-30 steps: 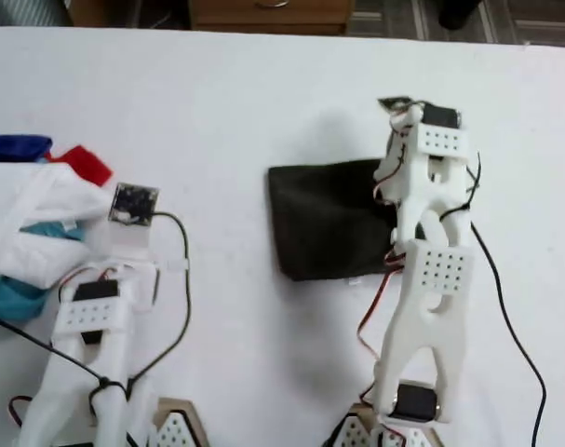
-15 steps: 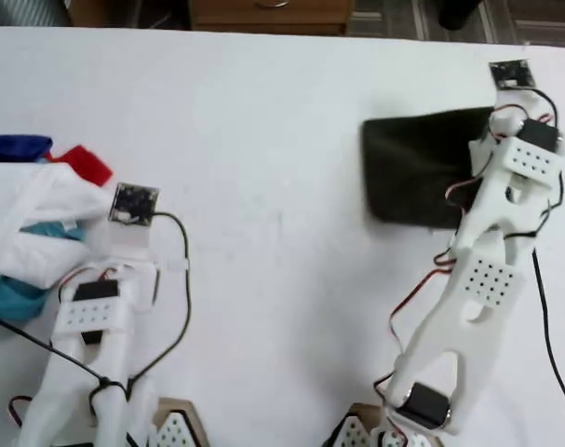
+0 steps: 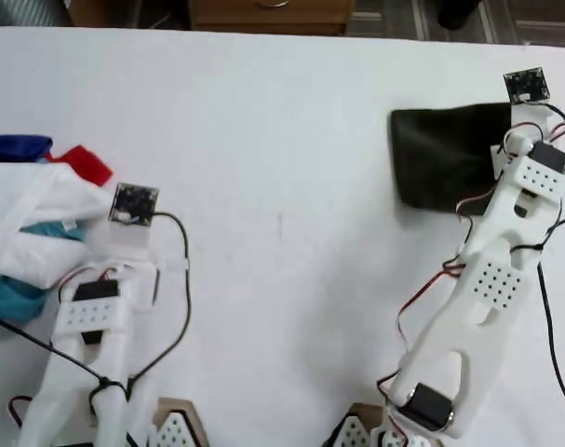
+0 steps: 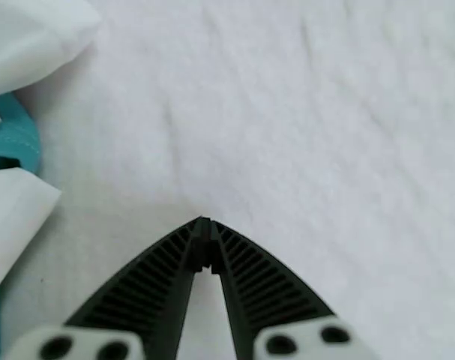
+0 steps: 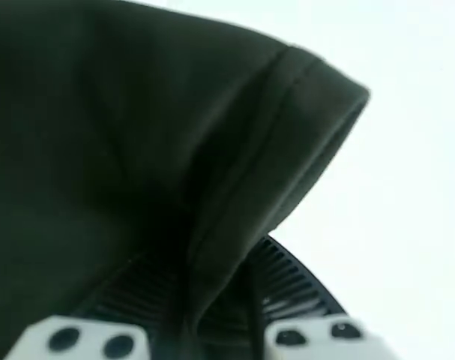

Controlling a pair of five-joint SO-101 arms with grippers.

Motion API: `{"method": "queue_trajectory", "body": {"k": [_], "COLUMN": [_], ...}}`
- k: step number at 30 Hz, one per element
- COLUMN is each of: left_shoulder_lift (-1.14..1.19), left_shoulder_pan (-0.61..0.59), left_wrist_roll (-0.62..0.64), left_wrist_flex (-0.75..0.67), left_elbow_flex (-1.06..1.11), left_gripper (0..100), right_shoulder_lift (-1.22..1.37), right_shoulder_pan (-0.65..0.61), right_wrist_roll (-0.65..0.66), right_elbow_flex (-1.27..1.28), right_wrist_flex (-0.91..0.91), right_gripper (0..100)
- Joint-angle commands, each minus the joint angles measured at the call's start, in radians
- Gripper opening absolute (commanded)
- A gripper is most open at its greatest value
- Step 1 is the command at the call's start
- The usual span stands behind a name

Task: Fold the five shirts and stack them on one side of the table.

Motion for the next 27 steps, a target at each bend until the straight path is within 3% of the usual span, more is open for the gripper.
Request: {"method": "queue_trajectory", "body": {"k": [1,10,16,27], "left_shoulder_lift": [-0.023,-0.023,-0.023,-0.023], "left_shoulder_pan": [0.012,0.012,0.012,0.015], "left_wrist_roll": [-0.008,-0.008,-0.008,-0.008], "left_wrist_flex": [-0.014,-0.014,-0.014,-0.014], "left_elbow_flex": [-0.002,-0.002,-0.002,-0.002], "left_gripper": [3,3,3,3], "right_shoulder_lift": [-0.002,-0.002,-0.067,-0.268], "right_shoulder_pan": [0.018,0.01,0.044,0.059], "right_wrist_roll": [0.012,0.008,-0.041,-0.255], "right_elbow_flex": [-0.046,-0.048,-0.048,-0.048], "right_wrist_flex": [-0.028,-0.041,-0.004,0.196], "right_gripper": [2.0,2.8,23.8,22.5]}}
